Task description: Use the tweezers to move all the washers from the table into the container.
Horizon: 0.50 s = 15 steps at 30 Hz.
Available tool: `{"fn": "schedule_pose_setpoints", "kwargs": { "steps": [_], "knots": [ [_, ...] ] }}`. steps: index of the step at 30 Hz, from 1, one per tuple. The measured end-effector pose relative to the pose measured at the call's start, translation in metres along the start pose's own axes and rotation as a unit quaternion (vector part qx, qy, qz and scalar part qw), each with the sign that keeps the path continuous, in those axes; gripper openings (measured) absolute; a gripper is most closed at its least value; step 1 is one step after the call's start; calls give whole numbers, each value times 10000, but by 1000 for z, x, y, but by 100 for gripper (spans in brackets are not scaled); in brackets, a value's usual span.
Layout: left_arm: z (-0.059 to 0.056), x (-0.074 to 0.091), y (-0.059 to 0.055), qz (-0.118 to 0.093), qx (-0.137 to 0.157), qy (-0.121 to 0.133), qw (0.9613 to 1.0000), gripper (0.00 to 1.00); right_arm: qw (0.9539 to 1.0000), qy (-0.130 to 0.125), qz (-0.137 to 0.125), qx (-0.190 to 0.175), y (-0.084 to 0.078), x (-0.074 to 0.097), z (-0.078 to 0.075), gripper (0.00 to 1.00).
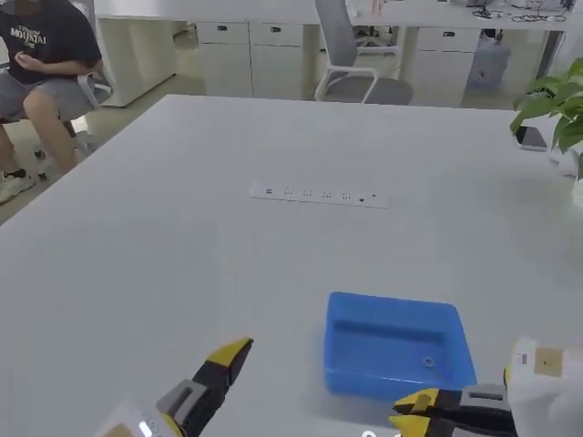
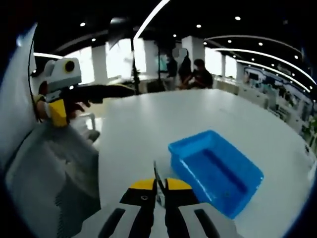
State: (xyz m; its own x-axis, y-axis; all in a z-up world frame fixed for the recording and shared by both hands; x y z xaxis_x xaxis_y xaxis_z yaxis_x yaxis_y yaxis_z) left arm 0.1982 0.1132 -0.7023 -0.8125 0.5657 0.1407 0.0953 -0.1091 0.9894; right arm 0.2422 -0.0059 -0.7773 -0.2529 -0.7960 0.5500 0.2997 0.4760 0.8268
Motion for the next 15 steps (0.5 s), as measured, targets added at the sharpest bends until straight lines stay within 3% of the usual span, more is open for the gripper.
{"fn": "schedule_pose_setpoints", "kwargs": {
  "steps": [3, 5, 9, 15],
  "knots": [
    [0, 0, -1, 42, -28, -4, 10000, 91, 9999, -51, -113, -107, -1, 0, -1, 3],
    [0, 0, -1, 55, -27, -7, 10000, 91, 9986, -129, -305, -406, -1, 2, -5, 3],
    [0, 0, -2, 79, -37, -17, 10000, 91, 9951, -164, -448, -864, -2, 8, -13, 3],
    [-1, -1, -4, 134, -77, -57, 9999, 90, 9948, -238, -512, -851, 0, 10, -17, 3]
  ]
}}
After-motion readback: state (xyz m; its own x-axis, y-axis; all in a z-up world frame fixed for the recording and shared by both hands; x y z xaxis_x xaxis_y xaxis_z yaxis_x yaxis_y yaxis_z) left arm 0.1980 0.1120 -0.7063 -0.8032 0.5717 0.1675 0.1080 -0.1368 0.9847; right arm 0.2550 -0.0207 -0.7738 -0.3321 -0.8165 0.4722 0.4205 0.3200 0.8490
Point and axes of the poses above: the centre of the closed fingertips' face, and the gripper's own axes: x roughly backward along the fingers, z roughly to its left, y roughly out of its top, the point moved 4 cm from there along x, roughly backward along the fingers, and after that the axes turned 8 degrees about -x, right-handed, at the moved point
